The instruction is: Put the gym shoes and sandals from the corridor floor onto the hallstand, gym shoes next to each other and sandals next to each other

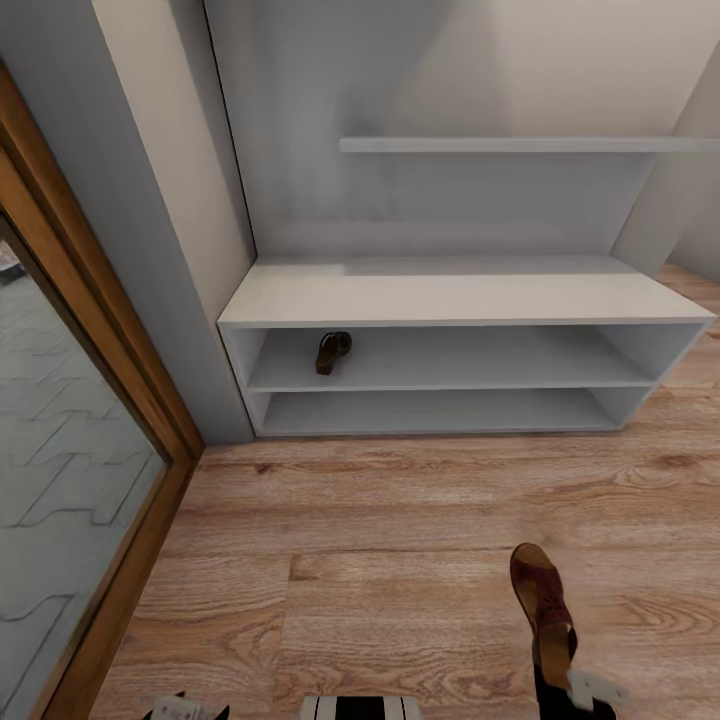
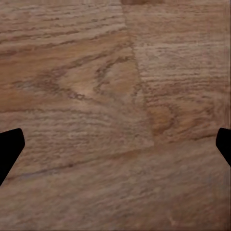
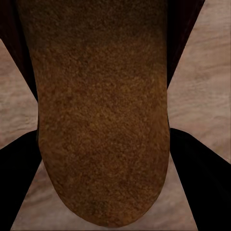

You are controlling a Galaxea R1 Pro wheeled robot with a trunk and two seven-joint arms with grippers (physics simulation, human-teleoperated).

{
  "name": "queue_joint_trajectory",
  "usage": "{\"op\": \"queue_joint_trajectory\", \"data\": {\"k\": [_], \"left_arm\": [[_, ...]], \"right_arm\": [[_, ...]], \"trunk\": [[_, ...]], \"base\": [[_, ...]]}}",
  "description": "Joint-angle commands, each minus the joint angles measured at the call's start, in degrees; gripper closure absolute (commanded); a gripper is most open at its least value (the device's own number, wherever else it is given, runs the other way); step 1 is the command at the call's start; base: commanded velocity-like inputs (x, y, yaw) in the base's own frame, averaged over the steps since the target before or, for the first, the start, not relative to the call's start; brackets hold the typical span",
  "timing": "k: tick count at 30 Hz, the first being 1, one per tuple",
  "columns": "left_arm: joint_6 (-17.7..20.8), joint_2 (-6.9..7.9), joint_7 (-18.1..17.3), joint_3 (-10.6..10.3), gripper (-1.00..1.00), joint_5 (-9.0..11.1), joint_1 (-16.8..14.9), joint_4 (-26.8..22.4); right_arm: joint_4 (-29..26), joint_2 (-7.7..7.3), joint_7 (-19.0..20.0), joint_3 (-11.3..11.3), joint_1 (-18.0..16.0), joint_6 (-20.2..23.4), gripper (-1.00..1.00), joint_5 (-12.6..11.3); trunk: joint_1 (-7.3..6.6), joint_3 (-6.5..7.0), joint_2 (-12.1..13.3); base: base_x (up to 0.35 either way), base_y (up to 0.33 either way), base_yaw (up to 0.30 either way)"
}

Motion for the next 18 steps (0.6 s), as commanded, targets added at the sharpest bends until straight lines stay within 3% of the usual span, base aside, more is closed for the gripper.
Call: {"op": "queue_joint_trajectory", "data": {"k": [1, 6, 7, 14, 17, 18], "left_arm": [[-0.25, -0.03, -1.03, 0.40, -1.00, 0.14, -0.03, 0.08], [-2.04, -0.03, -2.68, 0.37, -1.00, 0.10, -0.03, 0.23], [-2.37, -0.01, -2.94, 0.36, -1.00, 0.09, -0.03, 0.25], [-2.93, 0.10, -3.97, 0.30, -1.00, 0.08, -0.03, -0.03], [-2.90, 0.17, -5.92, 0.46, -1.00, 0.12, -0.03, -0.35], [-2.72, 0.32, -8.10, 0.56, -1.00, 0.14, -0.05, -0.59]], "right_arm": [[-0.39, 0.39, -0.07, 0.01, -0.27, 0.71, 1.00, 0.60], [-4.37, 2.63, -0.24, 3.08, -2.27, 9.52, 1.00, 1.14], [-6.09, 3.52, -0.26, 3.87, -3.02, 13.15, 1.00, 1.21], [-12.84, 7.46, -1.66, 6.82, -5.68, 25.29, 1.00, 1.39], [-14.95, 9.69, -5.50, 9.39, -7.55, 29.05, 1.00, 1.37], [-15.71, 11.40, -9.62, 11.93, -9.31, 31.18, 1.00, 1.31]], "trunk": [[-0.01, -0.04, -0.01], [-0.01, -0.04, -0.01], [-0.01, -0.04, -0.01], [-0.01, -0.04, -0.01], [-0.01, -0.04, -0.01], [-0.01, -0.04, -0.01]], "base": [[0.000, 0.000, 0.000], [0.000, 0.000, 0.000], [0.000, 0.000, 0.000], [0.000, 0.000, 0.000], [0.000, 0.000, 0.000], [0.000, 0.000, 0.000]]}}
